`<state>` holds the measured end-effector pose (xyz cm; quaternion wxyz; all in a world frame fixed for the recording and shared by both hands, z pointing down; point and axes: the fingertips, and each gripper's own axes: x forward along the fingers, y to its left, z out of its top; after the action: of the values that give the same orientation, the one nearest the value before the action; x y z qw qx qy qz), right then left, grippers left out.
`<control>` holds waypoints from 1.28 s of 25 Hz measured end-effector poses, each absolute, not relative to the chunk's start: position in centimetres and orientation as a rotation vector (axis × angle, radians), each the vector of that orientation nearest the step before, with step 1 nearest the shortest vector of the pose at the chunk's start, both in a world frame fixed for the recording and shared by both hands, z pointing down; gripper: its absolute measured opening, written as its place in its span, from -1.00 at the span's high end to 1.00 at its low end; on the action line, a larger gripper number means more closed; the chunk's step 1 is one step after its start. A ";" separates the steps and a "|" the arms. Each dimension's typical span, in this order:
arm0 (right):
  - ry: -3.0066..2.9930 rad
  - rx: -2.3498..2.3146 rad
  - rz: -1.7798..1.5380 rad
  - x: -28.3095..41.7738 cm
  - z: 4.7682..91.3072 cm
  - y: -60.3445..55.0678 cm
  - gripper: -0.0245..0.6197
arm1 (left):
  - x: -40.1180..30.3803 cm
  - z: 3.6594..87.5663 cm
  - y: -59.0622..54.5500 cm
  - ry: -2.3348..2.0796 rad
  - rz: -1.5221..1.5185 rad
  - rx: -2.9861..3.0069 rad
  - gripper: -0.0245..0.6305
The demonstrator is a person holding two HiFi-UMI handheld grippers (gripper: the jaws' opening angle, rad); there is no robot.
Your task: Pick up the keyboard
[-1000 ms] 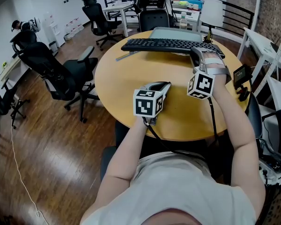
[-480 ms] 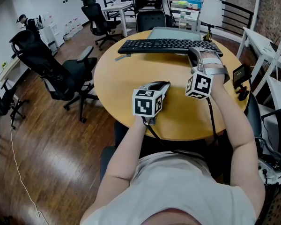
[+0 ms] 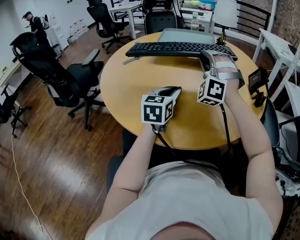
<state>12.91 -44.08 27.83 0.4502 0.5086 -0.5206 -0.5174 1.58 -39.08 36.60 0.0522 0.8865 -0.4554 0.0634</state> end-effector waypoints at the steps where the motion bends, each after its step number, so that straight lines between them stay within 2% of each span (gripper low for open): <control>1: -1.287 1.257 -1.280 12.9 27.8 -44.1 0.63 | 1.6 36.6 -39.1 -1.385 0.193 2.695 0.92; 18: -1.284 1.249 -1.275 13.2 28.6 -44.3 0.63 | 1.6 36.7 -39.1 -1.386 0.192 2.696 0.92; 32: -1.324 1.112 -1.175 13.0 35.0 -45.0 0.61 | 1.5 36.7 -39.2 -1.386 0.193 2.695 0.92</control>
<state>13.01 -45.03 35.02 0.5018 0.4600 -0.5479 -0.4862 1.54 -39.19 36.69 0.0522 0.8863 -0.4558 0.0636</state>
